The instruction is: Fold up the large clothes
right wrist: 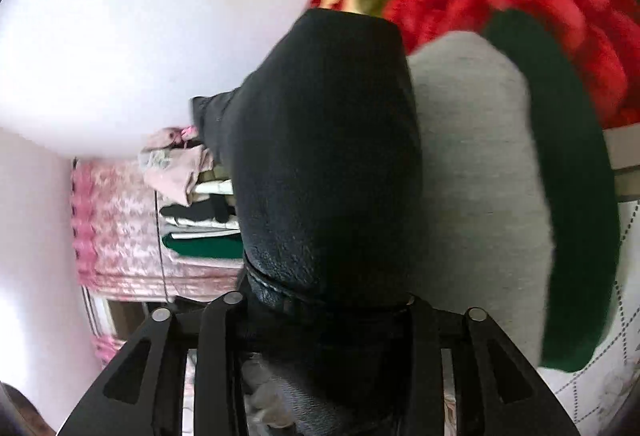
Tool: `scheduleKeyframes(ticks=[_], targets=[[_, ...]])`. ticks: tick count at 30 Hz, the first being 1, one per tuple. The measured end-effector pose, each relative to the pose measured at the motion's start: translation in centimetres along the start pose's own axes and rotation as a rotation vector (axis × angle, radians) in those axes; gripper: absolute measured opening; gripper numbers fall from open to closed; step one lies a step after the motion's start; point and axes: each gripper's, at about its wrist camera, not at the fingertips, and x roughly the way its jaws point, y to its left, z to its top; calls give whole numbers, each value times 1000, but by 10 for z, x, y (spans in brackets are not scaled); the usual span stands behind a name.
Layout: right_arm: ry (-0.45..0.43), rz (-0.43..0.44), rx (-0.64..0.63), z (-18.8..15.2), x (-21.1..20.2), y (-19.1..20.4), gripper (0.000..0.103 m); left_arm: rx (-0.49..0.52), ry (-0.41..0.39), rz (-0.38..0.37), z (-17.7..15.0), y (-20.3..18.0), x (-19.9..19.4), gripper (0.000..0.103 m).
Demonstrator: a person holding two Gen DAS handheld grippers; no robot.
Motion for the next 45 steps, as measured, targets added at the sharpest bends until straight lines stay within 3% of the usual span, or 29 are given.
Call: scheduleKeyframes(ticks=[3,5,7,8,9,11,12,14,17,22,29,38,45], targets=[[28,-129,-32,2,11,14,63,66,15,48,-5,-6,-6,47],[24,-268,-83,3,12,36,71,116,31,78,-4,-11,-10,49],[-17,-433,-156,-11,12,53,80,168,23,131,-3,-18,-14,64],[-49,-535,-201,-19,9,64,80,202,23,167,-3,-22,-17,85],[-84,-614,-232,-26,6,75,80,234,20,194,-3,-24,-19,99],[-140,-770,-294,-44,3,91,80,297,9,259,-6,-30,-27,100],[-180,-869,-328,-56,1,103,86,318,11,284,-8,-32,-31,101],[-209,-983,-363,-91,-1,90,103,363,12,323,-13,-38,-44,101],[-263,-1131,-415,-137,-1,102,103,436,9,340,-25,-47,-69,102],[-356,-1193,-434,-216,-14,133,103,518,3,327,-41,-64,-126,102],[-487,-1204,-450,-332,-53,207,103,545,-34,244,-56,-83,-247,102],[-566,-1184,-528,-482,-114,332,103,548,-97,226,-80,-95,-400,102],[-616,-1151,-598,-581,-161,406,103,556,-151,219,-102,-104,-493,102]])
